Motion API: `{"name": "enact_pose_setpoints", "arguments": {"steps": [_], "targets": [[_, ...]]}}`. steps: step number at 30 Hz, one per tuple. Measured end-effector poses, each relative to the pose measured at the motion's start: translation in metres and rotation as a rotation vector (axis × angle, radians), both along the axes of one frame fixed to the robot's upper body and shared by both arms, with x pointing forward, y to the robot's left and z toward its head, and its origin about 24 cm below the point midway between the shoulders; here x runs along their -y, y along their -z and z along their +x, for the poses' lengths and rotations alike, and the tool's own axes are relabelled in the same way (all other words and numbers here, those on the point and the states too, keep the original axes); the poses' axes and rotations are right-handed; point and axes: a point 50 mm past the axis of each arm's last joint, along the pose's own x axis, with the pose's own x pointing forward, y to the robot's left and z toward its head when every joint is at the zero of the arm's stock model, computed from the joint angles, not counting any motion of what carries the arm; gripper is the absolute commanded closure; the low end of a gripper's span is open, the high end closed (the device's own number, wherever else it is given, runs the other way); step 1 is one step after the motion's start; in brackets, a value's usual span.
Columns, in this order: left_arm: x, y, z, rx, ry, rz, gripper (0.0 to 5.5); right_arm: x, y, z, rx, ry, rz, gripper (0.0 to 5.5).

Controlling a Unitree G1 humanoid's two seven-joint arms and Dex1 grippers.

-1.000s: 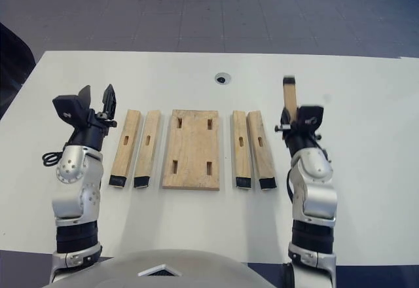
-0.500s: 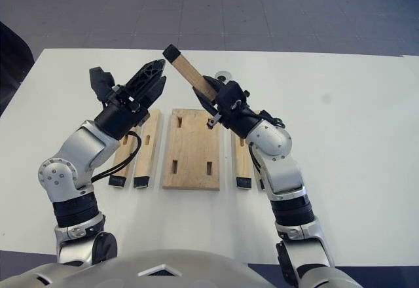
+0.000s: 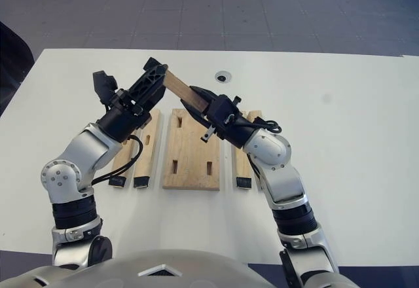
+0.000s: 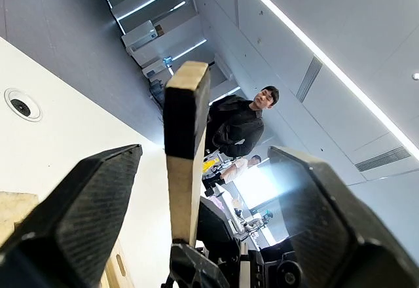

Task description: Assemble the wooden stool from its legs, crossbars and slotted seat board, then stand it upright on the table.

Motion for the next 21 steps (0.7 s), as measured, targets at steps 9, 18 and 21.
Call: {"name": "enact_pose_setpoints", "arguments": {"steps": [9, 18, 21], "targets": [[-0.0014, 0.0015, -0.0014, 0.017, 0.007, 0.011, 3.58, 0.0001, 0.004, -0.0042, 0.003, -0.028, -0.016, 4.21], [-0.0018, 0.0052, -0.0014, 0.019, -0.017, 0.023, 4.86, 0.0002, 0.0028, -0.0055, 0.041, -0.029, -0.032, 4.21], [-0.001, 0.0054, -0.0018, 0.023, -0.011, 0.018, 4.88, 0.0004, 0.0037, -0.0075, 0.075, -0.017, -0.049, 4.21]]}}
